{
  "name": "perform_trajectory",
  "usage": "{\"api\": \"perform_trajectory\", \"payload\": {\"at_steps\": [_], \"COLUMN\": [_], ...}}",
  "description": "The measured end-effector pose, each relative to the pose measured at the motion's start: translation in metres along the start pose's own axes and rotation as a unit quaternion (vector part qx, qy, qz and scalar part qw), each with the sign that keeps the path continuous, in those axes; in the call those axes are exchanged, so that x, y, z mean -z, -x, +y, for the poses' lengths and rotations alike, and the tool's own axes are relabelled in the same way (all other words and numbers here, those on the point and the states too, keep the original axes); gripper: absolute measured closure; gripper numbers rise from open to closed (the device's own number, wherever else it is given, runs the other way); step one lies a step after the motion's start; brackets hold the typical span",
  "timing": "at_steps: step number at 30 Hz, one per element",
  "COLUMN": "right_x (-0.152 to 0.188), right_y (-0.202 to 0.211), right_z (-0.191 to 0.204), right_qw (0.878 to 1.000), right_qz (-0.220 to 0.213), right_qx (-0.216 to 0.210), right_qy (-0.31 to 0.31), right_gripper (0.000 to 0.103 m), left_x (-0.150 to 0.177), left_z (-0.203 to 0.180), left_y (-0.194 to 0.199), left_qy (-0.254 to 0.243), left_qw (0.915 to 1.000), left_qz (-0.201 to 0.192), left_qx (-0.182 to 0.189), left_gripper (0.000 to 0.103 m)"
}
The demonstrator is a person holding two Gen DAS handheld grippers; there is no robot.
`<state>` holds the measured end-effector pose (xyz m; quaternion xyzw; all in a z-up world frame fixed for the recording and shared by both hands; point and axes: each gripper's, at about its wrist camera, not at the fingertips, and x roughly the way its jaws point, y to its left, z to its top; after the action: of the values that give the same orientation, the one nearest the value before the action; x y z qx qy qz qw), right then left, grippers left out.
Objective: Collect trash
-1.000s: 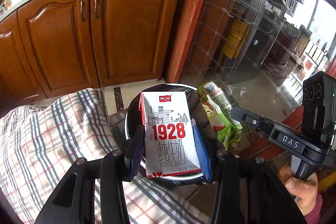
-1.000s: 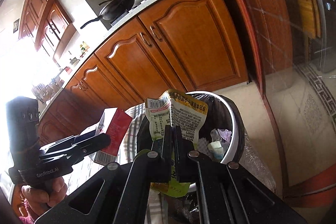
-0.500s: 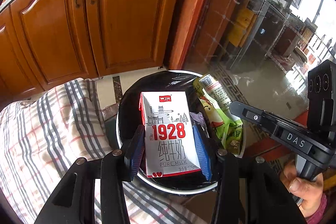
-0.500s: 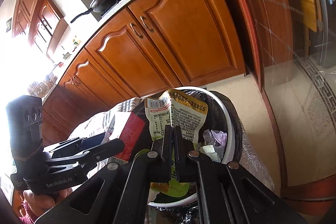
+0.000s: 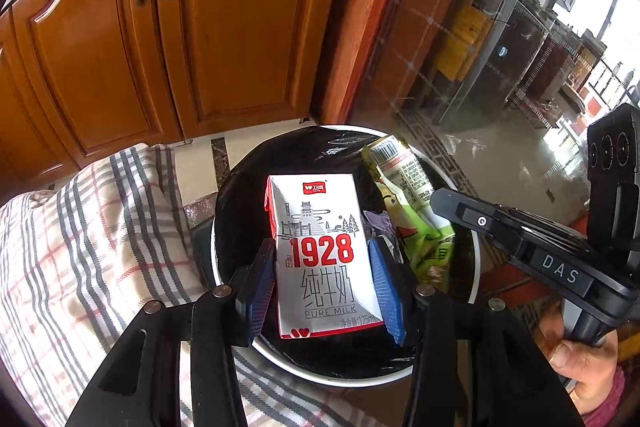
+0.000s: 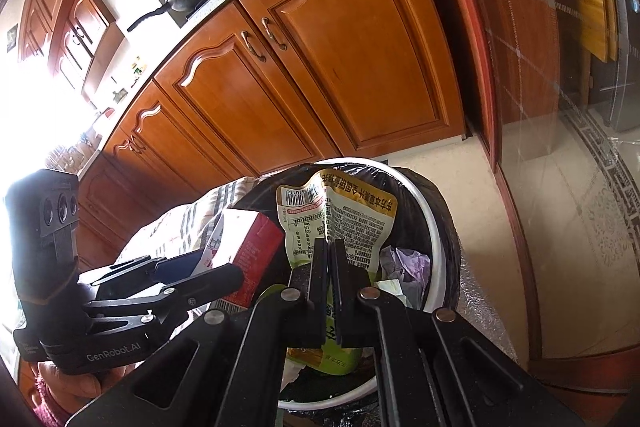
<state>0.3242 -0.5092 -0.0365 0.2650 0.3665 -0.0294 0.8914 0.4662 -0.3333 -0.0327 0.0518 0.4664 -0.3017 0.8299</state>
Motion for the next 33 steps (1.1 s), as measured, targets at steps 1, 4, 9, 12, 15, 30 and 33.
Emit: {"api": "perform_trajectory", "payload": {"at_steps": [1, 4, 9, 12, 15, 30, 33], "right_x": [0.0, -0.001, 0.004, 0.01, 0.016, 0.088, 0.103], "right_y": [0.0, 0.002, 0.013, 0.021, 0.025, 0.062, 0.076], "right_z": [-0.001, -0.003, -0.003, -0.001, 0.003, 0.05, 0.069], "right_qw": [1.0, 1.0, 1.0, 0.999, 0.999, 0.997, 0.996], "right_qz": [-0.002, -0.006, -0.02, -0.027, -0.031, -0.068, -0.084], "right_qx": [0.005, 0.005, -0.01, -0.016, -0.027, -0.037, -0.033], "right_qy": [0.0, -0.008, -0.016, -0.018, -0.024, -0.026, -0.011], "right_gripper": [0.096, 0.095, 0.095, 0.091, 0.083, 0.039, 0.033], "left_x": [0.001, 0.003, 0.013, 0.024, 0.036, 0.148, 0.173], "left_z": [0.0, 0.003, 0.006, 0.011, 0.015, 0.051, 0.058], "left_y": [0.0, 0.003, 0.014, 0.025, 0.036, 0.123, 0.147], "left_qy": [0.002, 0.006, 0.015, 0.024, 0.032, 0.103, 0.116], "left_qw": [1.0, 1.0, 0.9997, 0.9992, 0.9986, 0.9904, 0.9868], "left_qz": [0.001, 0.0, -0.015, -0.025, -0.032, -0.092, -0.112], "left_qx": [-0.001, 0.007, 0.011, 0.021, 0.026, 0.004, -0.005], "left_gripper": [0.057, 0.056, 0.056, 0.055, 0.052, 0.044, 0.043]}}
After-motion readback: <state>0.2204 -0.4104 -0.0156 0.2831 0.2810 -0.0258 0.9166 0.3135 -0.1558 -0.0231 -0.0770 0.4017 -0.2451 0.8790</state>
